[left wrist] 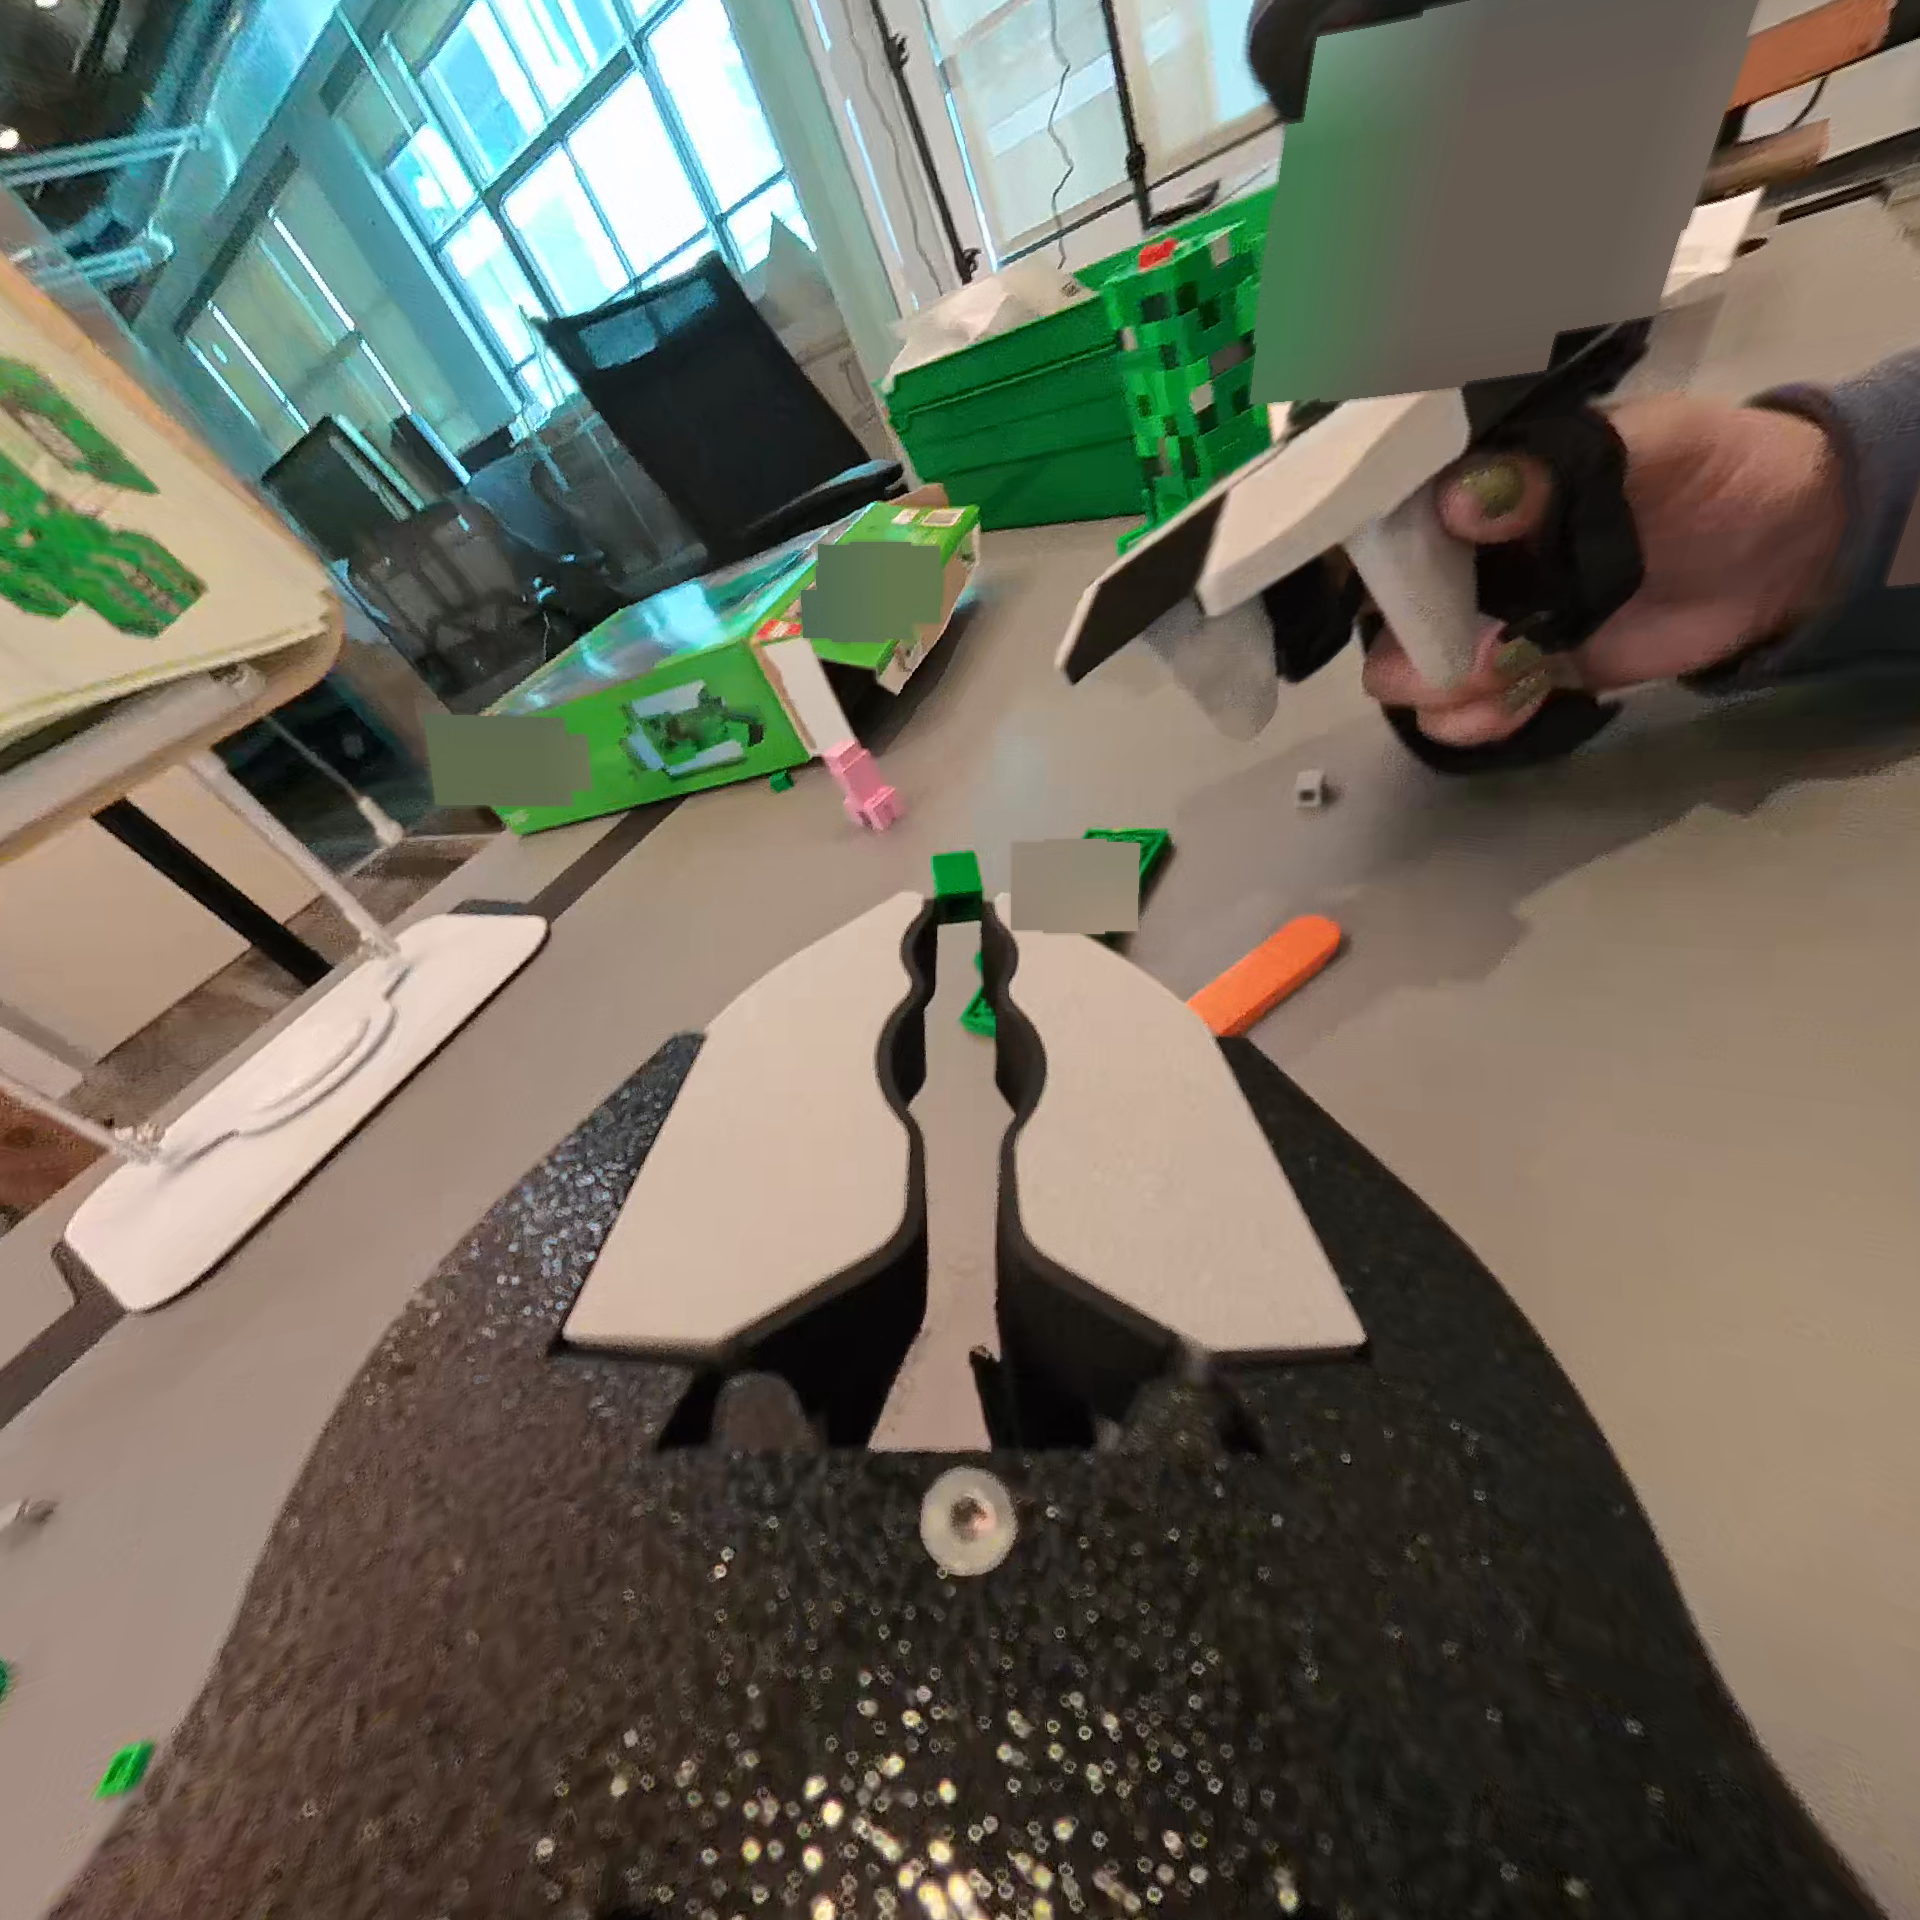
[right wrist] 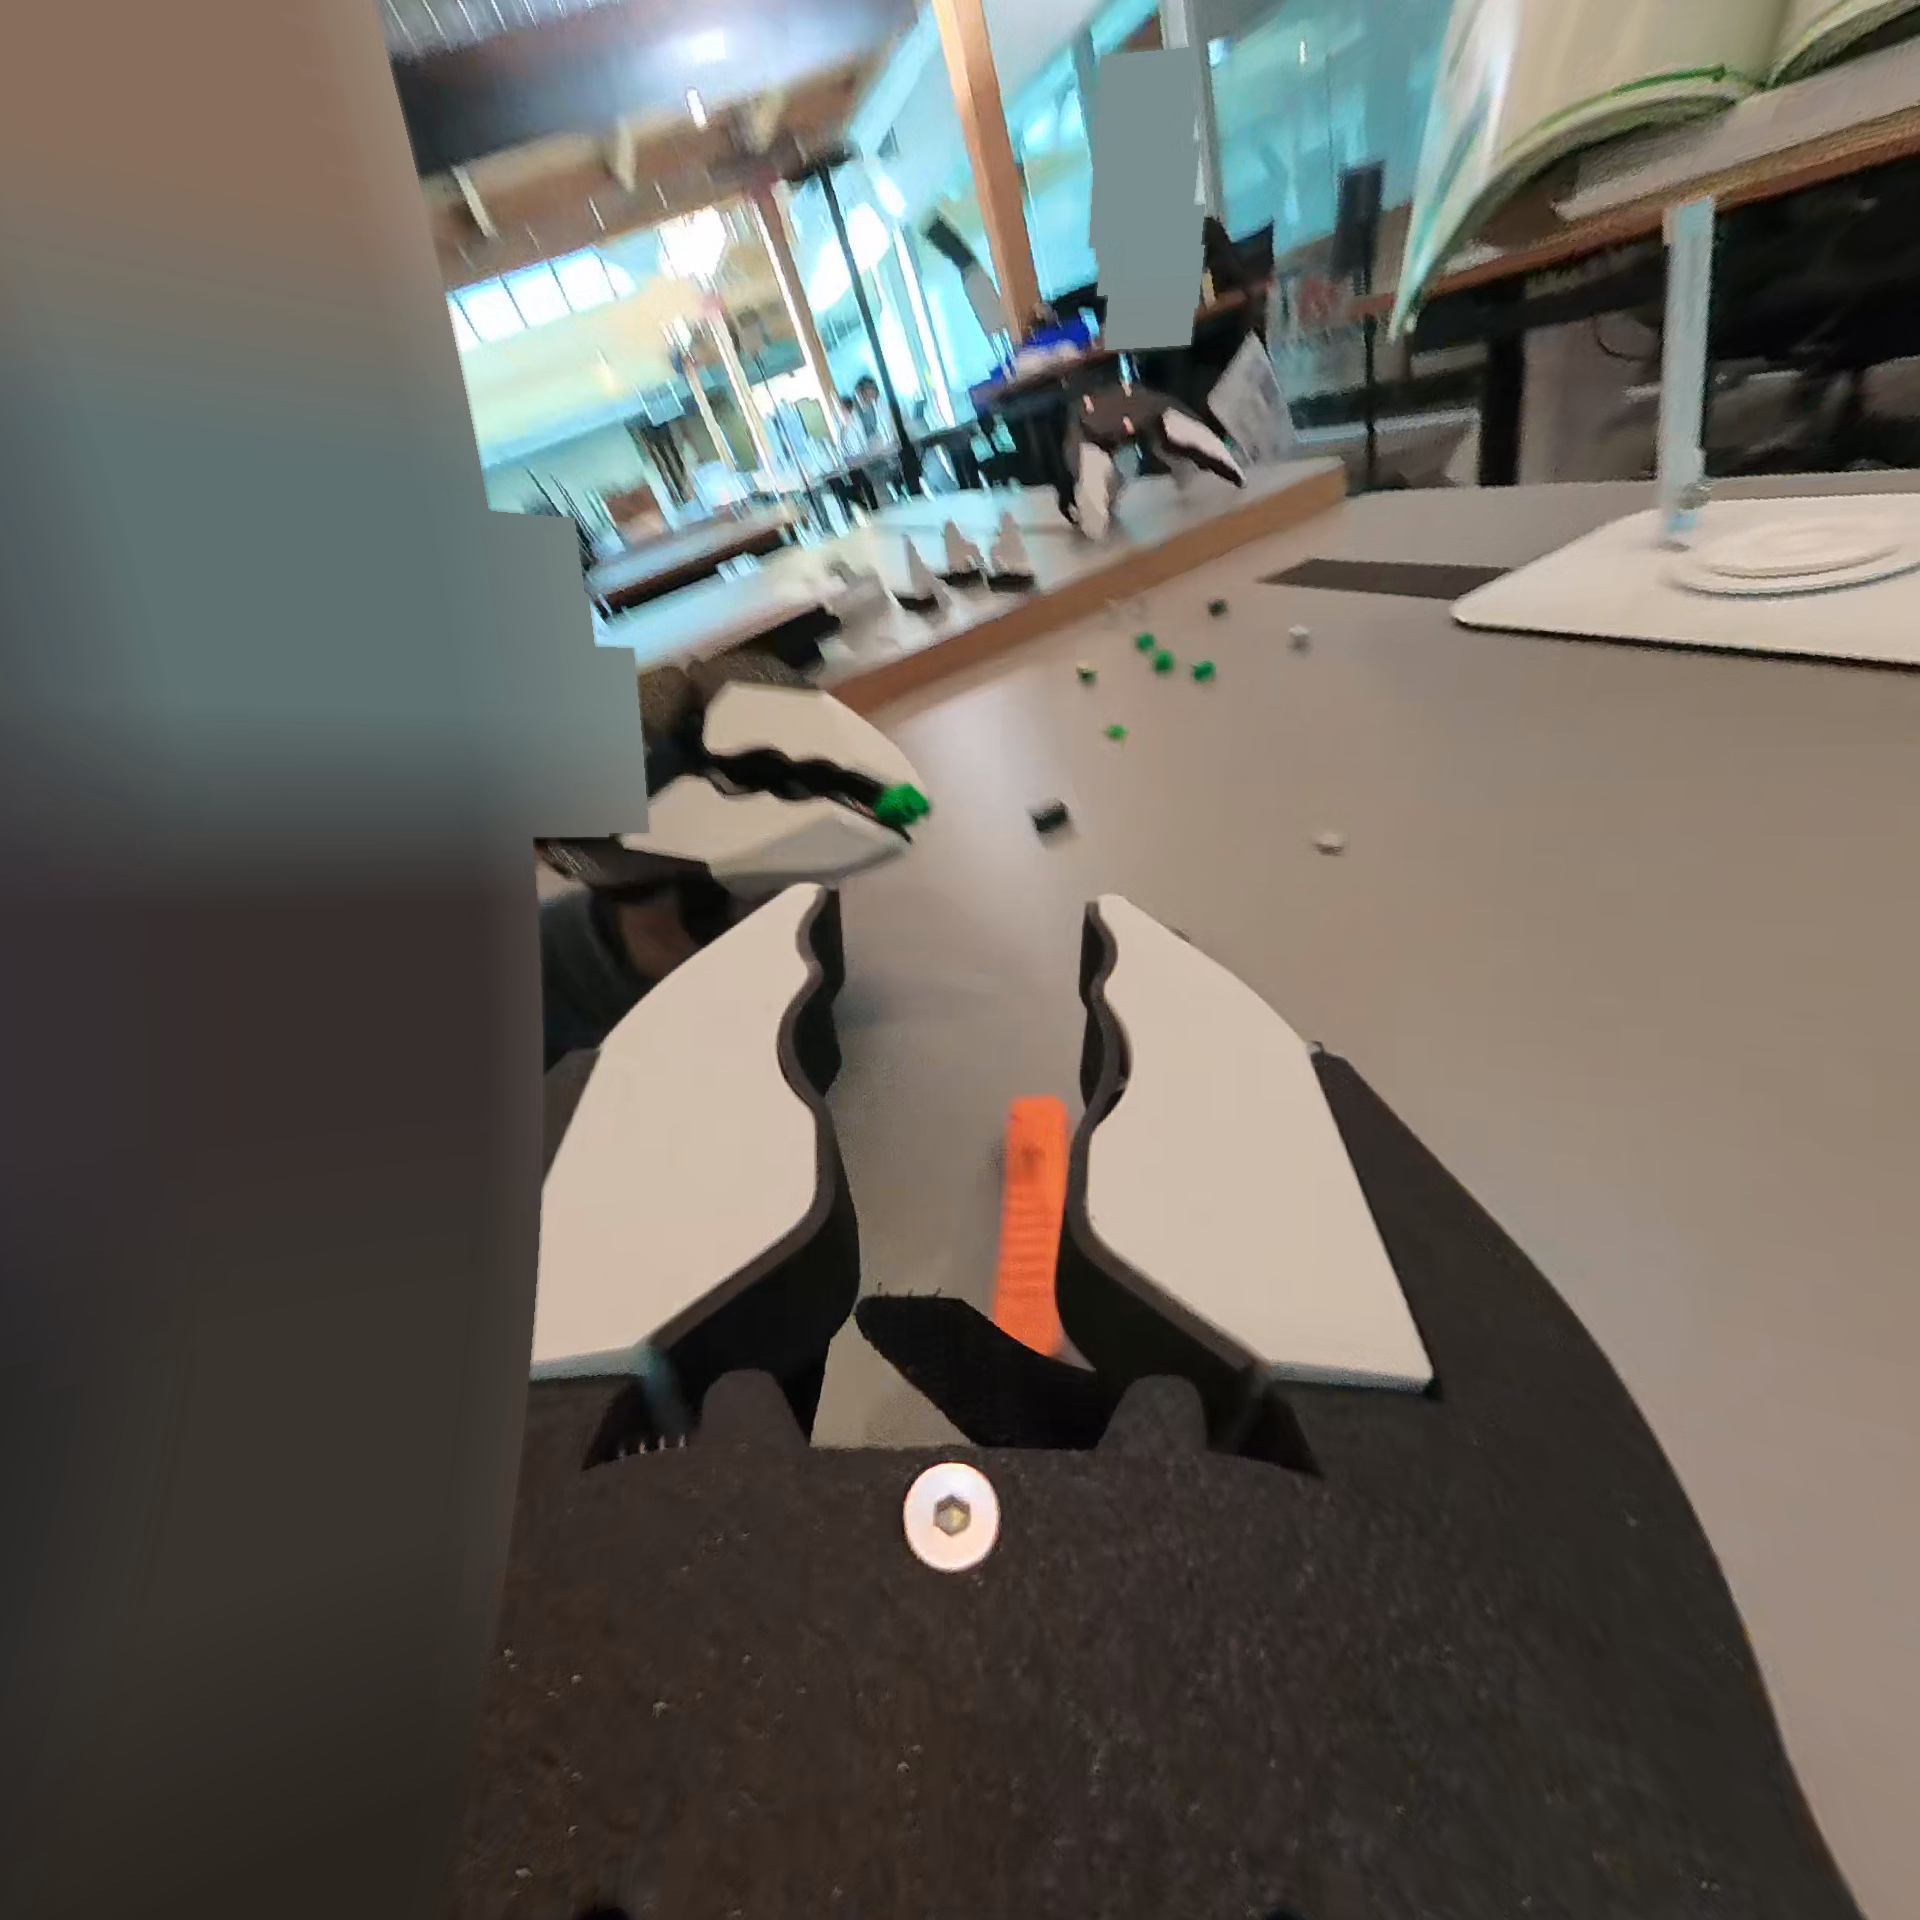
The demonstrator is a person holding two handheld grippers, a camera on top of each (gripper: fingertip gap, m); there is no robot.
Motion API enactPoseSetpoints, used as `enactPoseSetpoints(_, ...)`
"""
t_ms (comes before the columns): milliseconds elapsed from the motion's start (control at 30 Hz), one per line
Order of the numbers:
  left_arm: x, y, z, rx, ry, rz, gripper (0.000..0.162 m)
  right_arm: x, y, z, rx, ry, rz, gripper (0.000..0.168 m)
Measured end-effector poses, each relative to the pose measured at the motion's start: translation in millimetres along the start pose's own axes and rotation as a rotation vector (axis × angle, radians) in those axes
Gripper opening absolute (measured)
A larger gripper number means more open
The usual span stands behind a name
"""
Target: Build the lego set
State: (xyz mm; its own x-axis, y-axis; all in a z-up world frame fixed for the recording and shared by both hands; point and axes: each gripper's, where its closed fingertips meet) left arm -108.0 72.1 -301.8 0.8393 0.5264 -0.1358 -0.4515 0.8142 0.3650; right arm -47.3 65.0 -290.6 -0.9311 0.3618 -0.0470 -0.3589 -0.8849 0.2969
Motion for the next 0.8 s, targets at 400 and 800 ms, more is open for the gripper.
enactPoseSetpoints(400,2.2,5.1,-16.1,-0.001,0.067,0.005,0.007,-9.8,-68.2,-69.4,-0.196,0.694,-0.014,0.069)
enactPoseSetpoints(800,4.9,2.7,-19.3,-0.024,0.076,-0.018,0.007,-24.4,-37.7,-75.9,-0.052,0.805,0.172,0.053)
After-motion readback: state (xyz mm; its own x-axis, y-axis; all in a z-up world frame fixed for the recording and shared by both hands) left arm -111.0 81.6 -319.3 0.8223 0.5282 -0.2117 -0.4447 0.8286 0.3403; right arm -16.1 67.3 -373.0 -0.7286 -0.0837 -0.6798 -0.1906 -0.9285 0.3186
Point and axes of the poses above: each gripper's, where its closed fingertips meet, x out along the fingers, z out of its top, y = z × x across the jaws, and after that the axes turned 3 degrees about -z, right-handed
